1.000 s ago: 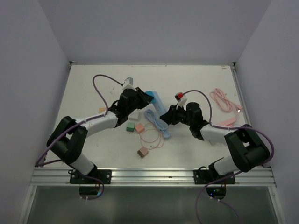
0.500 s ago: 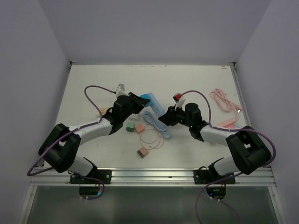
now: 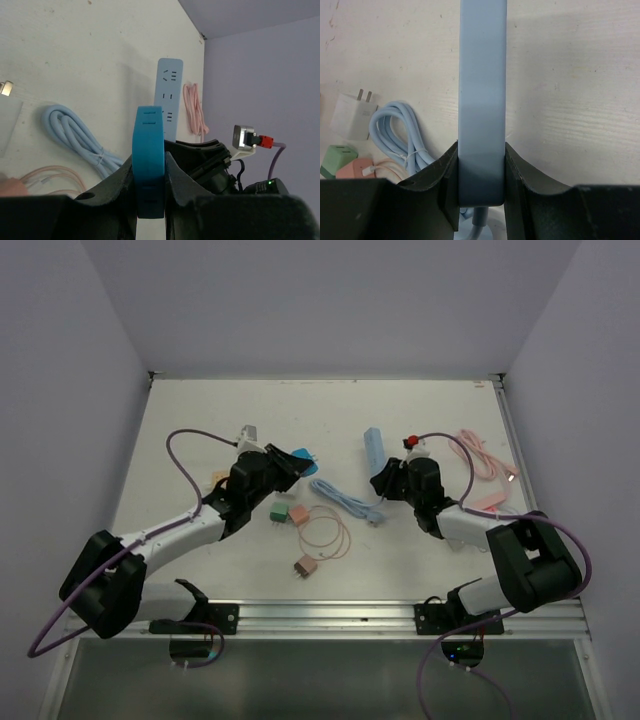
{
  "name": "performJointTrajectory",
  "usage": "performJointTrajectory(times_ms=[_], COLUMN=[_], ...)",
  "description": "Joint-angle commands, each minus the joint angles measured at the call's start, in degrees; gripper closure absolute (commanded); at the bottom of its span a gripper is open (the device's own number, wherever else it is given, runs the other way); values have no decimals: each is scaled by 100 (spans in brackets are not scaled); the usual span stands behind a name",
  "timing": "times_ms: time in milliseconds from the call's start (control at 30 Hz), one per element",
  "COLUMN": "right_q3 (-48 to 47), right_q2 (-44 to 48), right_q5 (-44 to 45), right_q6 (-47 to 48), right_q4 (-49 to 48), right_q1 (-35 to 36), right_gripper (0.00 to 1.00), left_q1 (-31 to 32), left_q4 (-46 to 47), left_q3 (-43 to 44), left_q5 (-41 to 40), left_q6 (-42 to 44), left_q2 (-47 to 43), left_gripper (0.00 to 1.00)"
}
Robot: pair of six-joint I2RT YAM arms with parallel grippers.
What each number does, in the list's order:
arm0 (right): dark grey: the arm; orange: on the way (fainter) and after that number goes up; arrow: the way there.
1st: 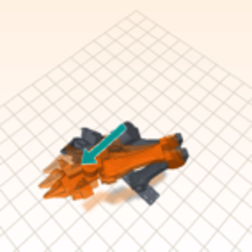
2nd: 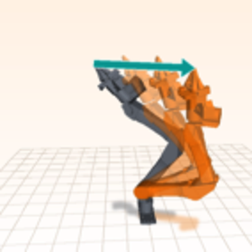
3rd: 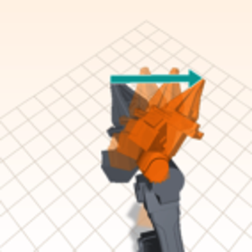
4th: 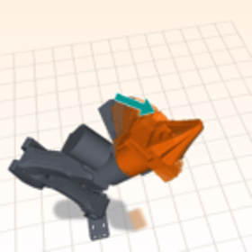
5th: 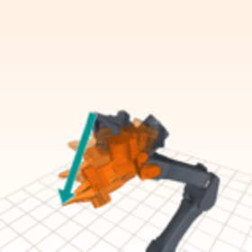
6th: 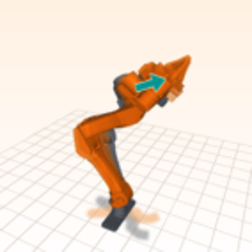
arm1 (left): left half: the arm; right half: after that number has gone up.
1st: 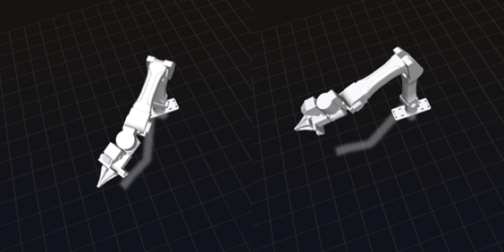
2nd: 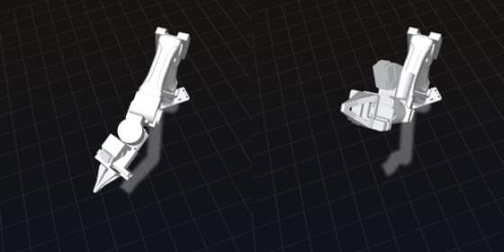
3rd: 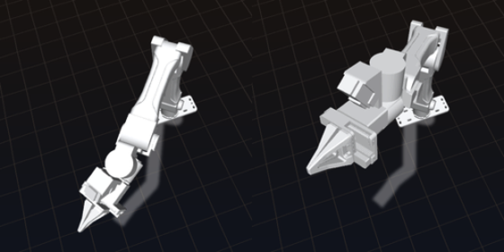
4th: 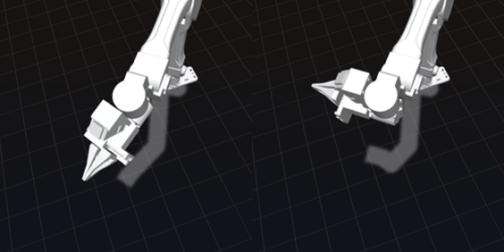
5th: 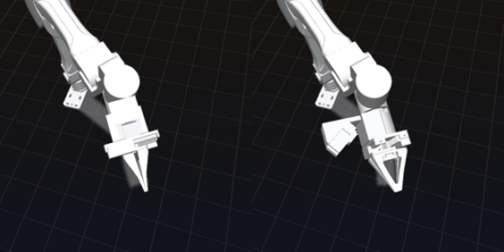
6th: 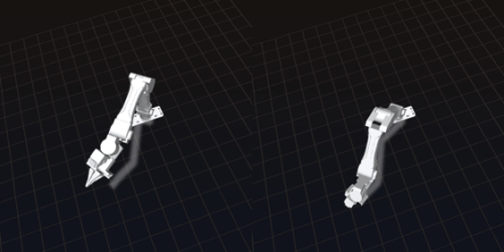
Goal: Pull the plug off the socket
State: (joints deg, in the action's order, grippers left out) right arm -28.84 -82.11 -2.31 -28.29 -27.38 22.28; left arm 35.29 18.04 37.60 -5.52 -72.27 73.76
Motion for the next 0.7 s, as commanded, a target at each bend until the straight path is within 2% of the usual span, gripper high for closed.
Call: performJointTrajectory(times_ms=[0,233,467,567,600,667], right_q3=[1,10,-25,-43,-60,-78], right_q2=[230,221,125,72,54,19], right_q5=[213,213,46,-33,-50,-120], right_q6=[-115,-124,-97,-80,-71,-45], right_q4=[-268,-303,-382,-391,-391,-400], right_q1=[-66,-101,-101,-101,-101,-110], right_gripper=[100,100,100,100,100,100], left_q1=[-66,-198,-268,-321,-321,-338], left_q4=[-424,-828,-837,-846,-855,-881], left_q3=[-86,-289,-491,-509,-500,-473], left_q5=[279,675,702,675,675,649], left_q6=[538,1267,1470,1505,1514,1549], left_q2=[33,411,587,578,561,543], left_gripper=[100,96,89,77,70,64])
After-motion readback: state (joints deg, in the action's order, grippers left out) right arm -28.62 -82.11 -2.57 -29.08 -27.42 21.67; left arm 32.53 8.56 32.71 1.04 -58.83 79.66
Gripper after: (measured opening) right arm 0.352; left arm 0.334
